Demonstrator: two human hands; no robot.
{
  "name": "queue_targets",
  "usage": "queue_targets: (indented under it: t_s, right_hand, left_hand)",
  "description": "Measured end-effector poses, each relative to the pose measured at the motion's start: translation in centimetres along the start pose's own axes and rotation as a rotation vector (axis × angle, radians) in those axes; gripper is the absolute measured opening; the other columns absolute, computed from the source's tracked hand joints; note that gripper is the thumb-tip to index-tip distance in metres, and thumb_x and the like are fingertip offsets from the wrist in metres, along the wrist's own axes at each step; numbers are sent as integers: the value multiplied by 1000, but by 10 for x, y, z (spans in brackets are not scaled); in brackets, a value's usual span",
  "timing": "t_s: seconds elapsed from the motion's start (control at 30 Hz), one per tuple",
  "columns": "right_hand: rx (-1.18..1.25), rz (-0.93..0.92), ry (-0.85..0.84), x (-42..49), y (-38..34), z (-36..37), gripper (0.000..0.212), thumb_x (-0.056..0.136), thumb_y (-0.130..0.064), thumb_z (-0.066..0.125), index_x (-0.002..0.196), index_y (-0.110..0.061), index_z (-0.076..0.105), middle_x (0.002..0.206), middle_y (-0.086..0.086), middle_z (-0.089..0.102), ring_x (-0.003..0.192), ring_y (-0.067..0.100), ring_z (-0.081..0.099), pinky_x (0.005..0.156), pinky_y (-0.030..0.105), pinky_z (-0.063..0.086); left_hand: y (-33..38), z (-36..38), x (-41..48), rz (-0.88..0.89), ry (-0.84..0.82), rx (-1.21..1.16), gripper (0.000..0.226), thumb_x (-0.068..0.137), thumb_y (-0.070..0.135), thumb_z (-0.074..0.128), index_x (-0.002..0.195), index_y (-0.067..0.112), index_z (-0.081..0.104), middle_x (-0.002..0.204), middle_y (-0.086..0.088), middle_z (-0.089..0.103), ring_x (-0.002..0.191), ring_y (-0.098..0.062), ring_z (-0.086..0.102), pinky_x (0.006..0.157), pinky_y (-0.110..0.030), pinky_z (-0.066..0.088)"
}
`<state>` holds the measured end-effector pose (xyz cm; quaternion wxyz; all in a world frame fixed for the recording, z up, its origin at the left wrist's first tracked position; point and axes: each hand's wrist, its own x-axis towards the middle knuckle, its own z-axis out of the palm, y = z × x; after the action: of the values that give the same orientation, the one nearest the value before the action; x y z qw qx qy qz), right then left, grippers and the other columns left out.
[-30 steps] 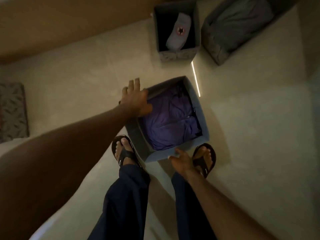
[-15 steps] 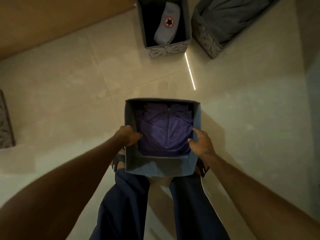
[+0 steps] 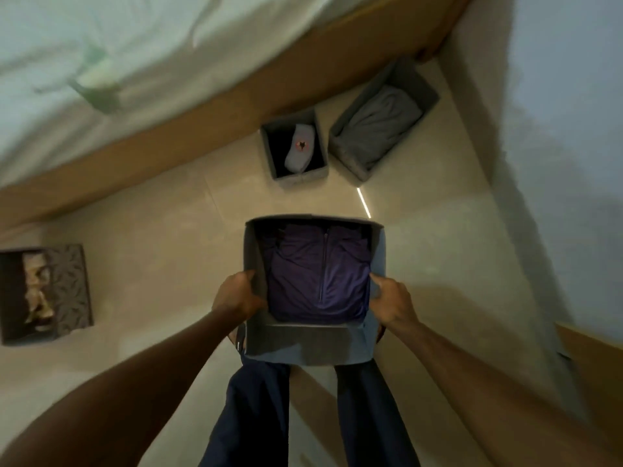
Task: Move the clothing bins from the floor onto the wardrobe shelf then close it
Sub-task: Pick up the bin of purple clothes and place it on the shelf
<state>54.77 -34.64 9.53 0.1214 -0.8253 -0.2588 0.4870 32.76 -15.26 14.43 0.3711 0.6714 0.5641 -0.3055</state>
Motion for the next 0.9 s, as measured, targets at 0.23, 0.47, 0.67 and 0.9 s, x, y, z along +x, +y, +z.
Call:
queue_targets:
  t_s: [0.23,0.47,0.67,0.9]
  right_hand:
    - [73,2,166,-181,-41,-148,60,75,-1,55,129,-27,56,105,7,72,92,29,67,77,38,57]
    - [206,118,473,-346,-43,-244,70,78,10,52,142,-17,46,112,1,64,57,1,59,55,7,42]
    - [378,258,804,-446,-40,-254,50,91,3,46,135,-17,55,69,-2,57,34,8,40,40,13,29]
    - [521,472,1197,-538,-37,-208,42,95,-3,47,133,-18,56,68,10,66,41,10,39,41,16,30]
  left_hand:
    - [109,-103,-216,176,100,30,62,76,7,64,137,14,52,125,-20,64,112,-38,61,89,-40,50]
    - [178,-142,-337,415,103,-6,81,76,4,60,149,28,35,131,-10,62,109,-29,63,89,-35,52]
    - [230,-153,-369,697,33,21,74,78,1,55,146,25,41,129,-10,64,95,-27,69,80,-31,55]
    - [301,-139,-419,1102,-86,341,68,79,9,58,143,31,46,104,-2,72,66,-12,68,58,-16,50]
